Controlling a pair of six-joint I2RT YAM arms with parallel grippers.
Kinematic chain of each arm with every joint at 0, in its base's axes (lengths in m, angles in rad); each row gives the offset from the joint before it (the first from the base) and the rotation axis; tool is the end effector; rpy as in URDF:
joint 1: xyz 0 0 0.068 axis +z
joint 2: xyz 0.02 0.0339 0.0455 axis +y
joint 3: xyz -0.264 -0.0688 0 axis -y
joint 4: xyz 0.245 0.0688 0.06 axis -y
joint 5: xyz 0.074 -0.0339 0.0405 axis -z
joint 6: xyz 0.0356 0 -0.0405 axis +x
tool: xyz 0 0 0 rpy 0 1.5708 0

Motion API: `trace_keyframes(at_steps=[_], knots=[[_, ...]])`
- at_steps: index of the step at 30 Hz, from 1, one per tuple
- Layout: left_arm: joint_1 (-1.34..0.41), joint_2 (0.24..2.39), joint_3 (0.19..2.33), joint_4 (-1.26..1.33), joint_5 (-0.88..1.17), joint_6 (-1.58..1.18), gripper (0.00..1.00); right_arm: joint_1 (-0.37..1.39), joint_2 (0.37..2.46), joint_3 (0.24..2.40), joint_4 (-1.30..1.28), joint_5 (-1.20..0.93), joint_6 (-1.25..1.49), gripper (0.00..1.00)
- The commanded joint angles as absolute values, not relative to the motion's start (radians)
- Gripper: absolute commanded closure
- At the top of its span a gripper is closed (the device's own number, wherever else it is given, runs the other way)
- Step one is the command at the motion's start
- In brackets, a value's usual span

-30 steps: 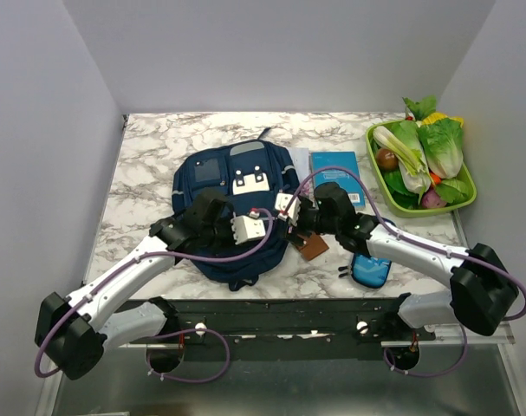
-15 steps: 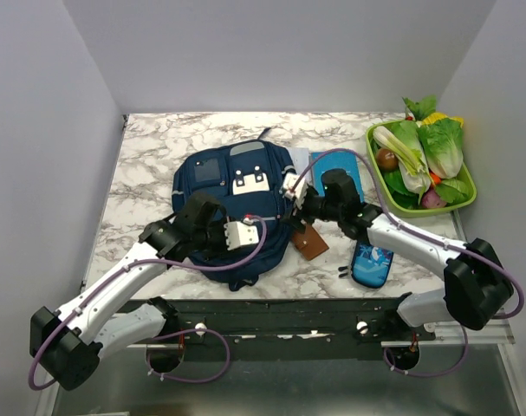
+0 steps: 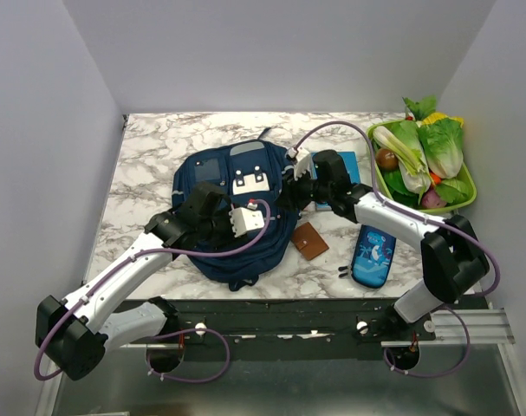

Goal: Pack the student bag
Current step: Unzip the student bag at the center of the board.

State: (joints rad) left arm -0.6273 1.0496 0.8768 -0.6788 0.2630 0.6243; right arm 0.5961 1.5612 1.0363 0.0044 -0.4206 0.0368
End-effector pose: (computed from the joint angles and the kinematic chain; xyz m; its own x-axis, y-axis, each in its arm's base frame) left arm 0.1659 -0.1317 0.2779 -0.0819 0.7565 -0.6488 0.9284 0.2946 0.2264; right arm 0.2831 0.2096 0.2537 -0.4409 -0.2585 -0.8595 -0.7899 0.5664 0.2348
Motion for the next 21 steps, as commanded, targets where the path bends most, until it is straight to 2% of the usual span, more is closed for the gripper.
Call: trace_keyframes(at_steps=[1, 15, 21], knots=[[-0.621, 1.048, 0.891, -0.661, 0.272, 0.614, 0.44, 0.600, 1.589, 1.016, -0.011, -0.457, 0.231, 0.53], [-0.621, 1.075, 0.936, -0.672, 0.273, 0.617, 0.44, 0.600, 1.667, 0.966, 0.074, -0.344, 0.400, 0.56], [-0.621, 1.091, 0.946, -0.664, 0.273, 0.617, 0.44, 0.600, 1.668, 0.925, 0.155, -0.365, 0.466, 0.64]])
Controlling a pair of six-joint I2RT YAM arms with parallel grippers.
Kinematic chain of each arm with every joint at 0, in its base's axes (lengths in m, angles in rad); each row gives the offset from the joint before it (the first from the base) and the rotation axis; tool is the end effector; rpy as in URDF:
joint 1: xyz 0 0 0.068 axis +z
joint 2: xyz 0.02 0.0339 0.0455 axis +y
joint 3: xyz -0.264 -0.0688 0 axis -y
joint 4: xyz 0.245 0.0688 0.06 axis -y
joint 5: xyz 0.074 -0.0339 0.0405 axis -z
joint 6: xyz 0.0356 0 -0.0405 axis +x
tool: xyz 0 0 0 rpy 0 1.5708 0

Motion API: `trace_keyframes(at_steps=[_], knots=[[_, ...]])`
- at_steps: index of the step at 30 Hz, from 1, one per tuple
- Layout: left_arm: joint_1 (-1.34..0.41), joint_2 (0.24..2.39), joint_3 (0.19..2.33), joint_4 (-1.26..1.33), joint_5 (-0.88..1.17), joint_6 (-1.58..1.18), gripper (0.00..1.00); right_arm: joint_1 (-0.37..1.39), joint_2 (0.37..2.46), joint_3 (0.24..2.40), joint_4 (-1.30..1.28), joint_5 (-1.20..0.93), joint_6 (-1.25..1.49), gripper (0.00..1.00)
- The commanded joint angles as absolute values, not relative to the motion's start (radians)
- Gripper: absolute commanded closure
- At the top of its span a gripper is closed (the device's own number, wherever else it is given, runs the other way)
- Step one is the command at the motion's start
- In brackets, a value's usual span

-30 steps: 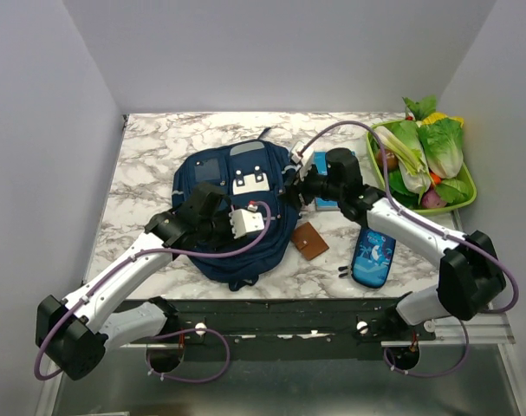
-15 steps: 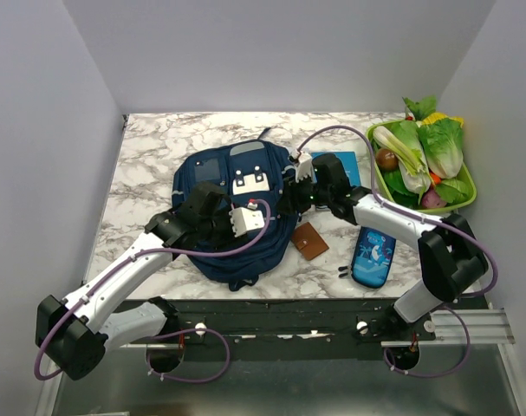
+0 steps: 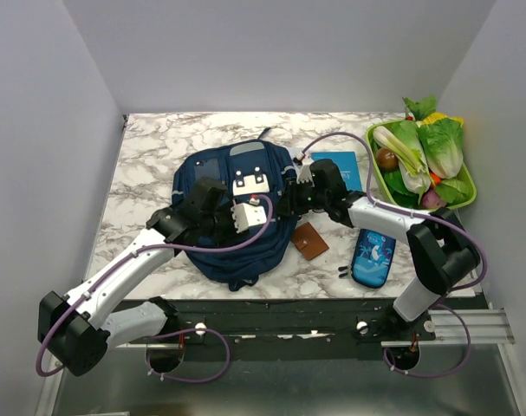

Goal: Pack the student bag
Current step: Unzip the student bag at the center of the board.

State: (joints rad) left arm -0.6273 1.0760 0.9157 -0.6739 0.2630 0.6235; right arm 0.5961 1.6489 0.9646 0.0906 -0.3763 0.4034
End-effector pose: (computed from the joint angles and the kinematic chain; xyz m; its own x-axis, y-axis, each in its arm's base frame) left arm 0.1718 -0.1360 0.2857 -0.0734 0.7496 -0.6578 0.9251 0.2976 0.2359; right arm 0.2882 0.2113 0.2084 -0.7297 -0.0539 -0.6816 -0.5303 0.6739 0.5145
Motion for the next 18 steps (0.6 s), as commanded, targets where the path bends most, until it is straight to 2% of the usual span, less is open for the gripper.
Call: trace_keyframes(at_steps=[1, 3, 4, 6, 12, 18], knots=[[-0.621, 1.094, 0.948, -0.663, 0.275, 0.614, 0.44, 0.601, 1.663, 0.914, 0.190, -0.380, 0.472, 0.68], [-0.621, 1.101, 0.960, -0.660, 0.273, 0.611, 0.44, 0.600, 1.648, 0.888, 0.216, -0.385, 0.495, 0.74], [-0.621, 1.112, 0.968, -0.655, 0.270, 0.612, 0.44, 0.600, 1.641, 0.881, 0.233, -0.388, 0.500, 0.80], [-0.621, 1.129, 0.995, -0.638, 0.259, 0.614, 0.44, 0.600, 1.629, 0.862, 0.250, -0.394, 0.511, 0.85], [-0.612, 1.253, 1.081, -0.574, 0.233, 0.647, 0.44, 0.600, 1.551, 0.767, 0.316, -0.379, 0.546, 0.85], [-0.569, 1.477, 1.213, -0.541, 0.290, 0.660, 0.43, 0.600, 1.511, 0.707, 0.356, -0.384, 0.568, 0.81]])
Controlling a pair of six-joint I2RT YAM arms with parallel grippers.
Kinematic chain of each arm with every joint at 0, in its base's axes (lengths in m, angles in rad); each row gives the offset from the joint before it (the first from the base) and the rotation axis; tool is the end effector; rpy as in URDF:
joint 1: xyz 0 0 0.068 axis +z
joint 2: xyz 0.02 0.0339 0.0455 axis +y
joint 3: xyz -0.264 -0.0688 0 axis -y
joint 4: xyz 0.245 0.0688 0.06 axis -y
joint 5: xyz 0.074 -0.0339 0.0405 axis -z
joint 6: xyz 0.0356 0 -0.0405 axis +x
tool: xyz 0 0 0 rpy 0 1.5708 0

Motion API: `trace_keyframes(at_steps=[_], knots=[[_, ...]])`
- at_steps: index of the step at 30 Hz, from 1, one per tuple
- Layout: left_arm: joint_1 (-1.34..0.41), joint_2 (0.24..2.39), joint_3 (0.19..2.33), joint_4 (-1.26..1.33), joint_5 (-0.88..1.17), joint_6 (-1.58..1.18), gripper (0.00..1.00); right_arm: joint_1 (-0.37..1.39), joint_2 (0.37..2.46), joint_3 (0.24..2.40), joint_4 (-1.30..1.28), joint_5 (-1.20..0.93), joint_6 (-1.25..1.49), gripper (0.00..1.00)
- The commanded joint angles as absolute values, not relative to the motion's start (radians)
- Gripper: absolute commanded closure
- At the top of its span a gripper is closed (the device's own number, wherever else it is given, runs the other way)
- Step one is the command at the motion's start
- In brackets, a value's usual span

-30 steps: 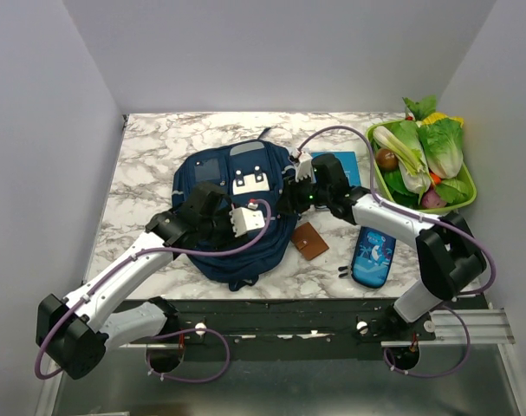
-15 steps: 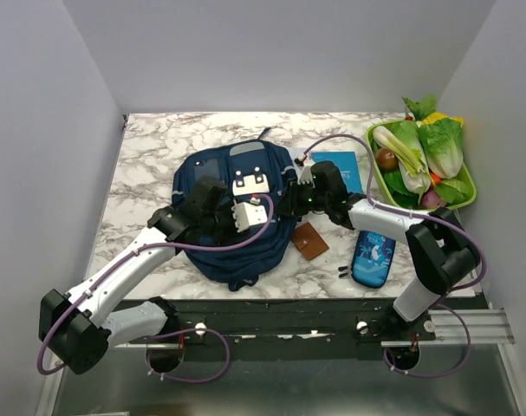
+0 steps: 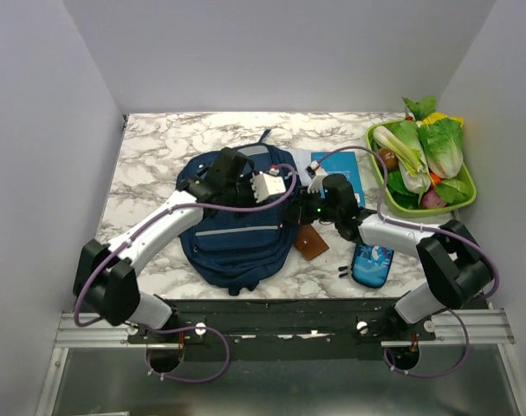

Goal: Pack the student bag
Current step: Unzip the student bag at the center of the board.

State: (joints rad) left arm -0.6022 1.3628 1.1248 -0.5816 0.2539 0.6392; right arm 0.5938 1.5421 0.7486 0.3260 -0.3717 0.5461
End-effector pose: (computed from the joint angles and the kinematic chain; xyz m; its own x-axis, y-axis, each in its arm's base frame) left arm 0.2354 -0.1726 0.2931 -0.0720 0.7502 -0.6573 0.9127 0.3153 0.2598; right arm 0.2602 0.1913 0.1965 -0.7295 0.0914 -0.6779 -0.4811 0.6358 0.6035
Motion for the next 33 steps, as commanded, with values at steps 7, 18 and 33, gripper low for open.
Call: trace_keyframes(at_steps=[7, 18, 33], knots=[[-0.489, 1.715, 1.425, -0.764, 0.581, 0.847, 0.29, 0.600, 1.508, 0.677, 0.420, -0.407, 0.572, 0.81], [-0.460, 1.948, 1.741, -1.225, 0.736, 1.115, 0.23, 0.600, 1.486, 0.670, 0.425, -0.391, 0.552, 0.83], [-0.489, 2.002, 1.729, -1.045, 0.739, 1.005, 0.36, 0.600, 1.453, 0.641, 0.417, -0.362, 0.561, 0.93]])
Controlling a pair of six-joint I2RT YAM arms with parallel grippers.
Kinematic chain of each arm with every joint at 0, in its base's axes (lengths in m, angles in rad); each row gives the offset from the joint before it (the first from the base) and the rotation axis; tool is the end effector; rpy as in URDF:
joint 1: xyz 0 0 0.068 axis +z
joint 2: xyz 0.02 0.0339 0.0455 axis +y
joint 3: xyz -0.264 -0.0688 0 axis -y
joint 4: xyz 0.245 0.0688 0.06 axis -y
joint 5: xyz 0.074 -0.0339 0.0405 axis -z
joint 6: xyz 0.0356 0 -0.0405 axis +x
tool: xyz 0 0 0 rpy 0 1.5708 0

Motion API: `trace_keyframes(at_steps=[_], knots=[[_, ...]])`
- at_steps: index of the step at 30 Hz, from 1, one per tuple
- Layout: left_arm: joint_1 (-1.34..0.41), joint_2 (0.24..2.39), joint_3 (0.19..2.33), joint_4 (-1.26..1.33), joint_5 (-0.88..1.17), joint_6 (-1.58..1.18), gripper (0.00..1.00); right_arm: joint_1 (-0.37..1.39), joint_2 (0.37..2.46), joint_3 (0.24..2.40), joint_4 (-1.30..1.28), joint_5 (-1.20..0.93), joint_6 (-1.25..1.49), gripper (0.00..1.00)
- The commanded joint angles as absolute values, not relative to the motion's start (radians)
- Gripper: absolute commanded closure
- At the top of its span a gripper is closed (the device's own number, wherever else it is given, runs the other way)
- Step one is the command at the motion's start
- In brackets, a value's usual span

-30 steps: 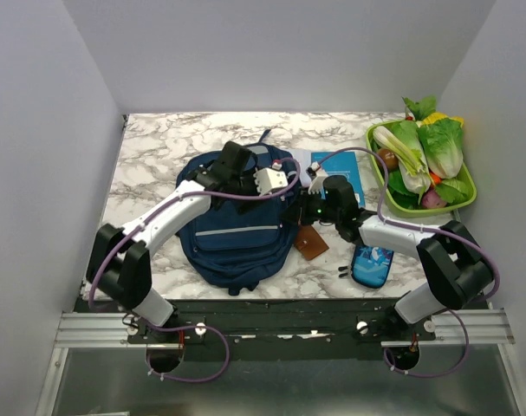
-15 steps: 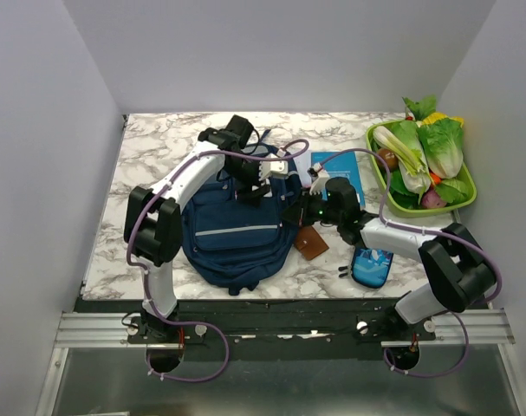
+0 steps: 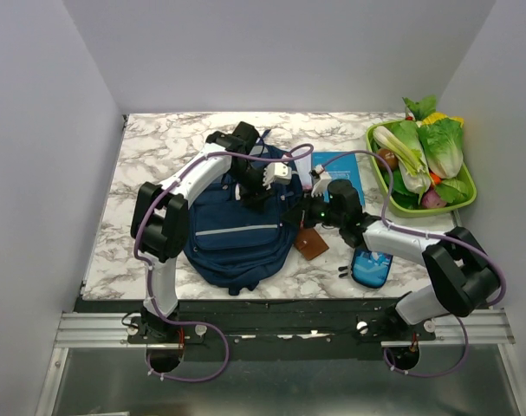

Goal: Pack the student bag
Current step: Unzip the student bag at the center of the board.

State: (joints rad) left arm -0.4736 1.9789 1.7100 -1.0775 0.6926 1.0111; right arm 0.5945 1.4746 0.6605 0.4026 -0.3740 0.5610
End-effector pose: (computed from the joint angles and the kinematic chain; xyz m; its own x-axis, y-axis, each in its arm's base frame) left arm 0.3451 -0.2024 0.2497 -0.0560 0.7615 -0.6457 0.9887 -0.0476 -0.1420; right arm 0.2451 0.1814 0.1965 -0.7055 0.1208 -0.6983 -0.5000 0.6134 0.6114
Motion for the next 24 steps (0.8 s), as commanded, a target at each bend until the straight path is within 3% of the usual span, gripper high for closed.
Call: trace_keyframes(at_steps=[1, 9, 13, 15, 17, 20, 24], knots=[[-0.492, 2.008, 1.726, -1.048, 0.738, 1.008, 0.37, 0.600, 1.451, 0.640, 0.417, -0.359, 0.563, 0.94], [-0.494, 1.996, 1.661, -0.980, 0.707, 1.000, 0.48, 0.600, 1.388, 0.572, 0.403, -0.330, 0.563, 0.99], [-0.499, 2.003, 1.669, -0.994, 0.709, 1.003, 0.63, 0.601, 1.370, 0.566, 0.388, -0.316, 0.563, 0.99], [-0.502, 2.005, 1.671, -1.011, 0.712, 1.014, 0.75, 0.600, 1.373, 0.586, 0.376, -0.310, 0.568, 0.87], [-0.508, 2.006, 1.677, -1.028, 0.716, 1.025, 0.90, 0.600, 1.390, 0.621, 0.359, -0.305, 0.586, 0.66], [-0.511, 2.010, 1.690, -1.060, 0.716, 1.043, 1.00, 0.600, 1.419, 0.655, 0.377, -0.322, 0.612, 0.56], [-0.511, 2.002, 1.707, -1.103, 0.719, 1.055, 1.00, 0.601, 1.465, 0.690, 0.414, -0.362, 0.644, 0.53]])
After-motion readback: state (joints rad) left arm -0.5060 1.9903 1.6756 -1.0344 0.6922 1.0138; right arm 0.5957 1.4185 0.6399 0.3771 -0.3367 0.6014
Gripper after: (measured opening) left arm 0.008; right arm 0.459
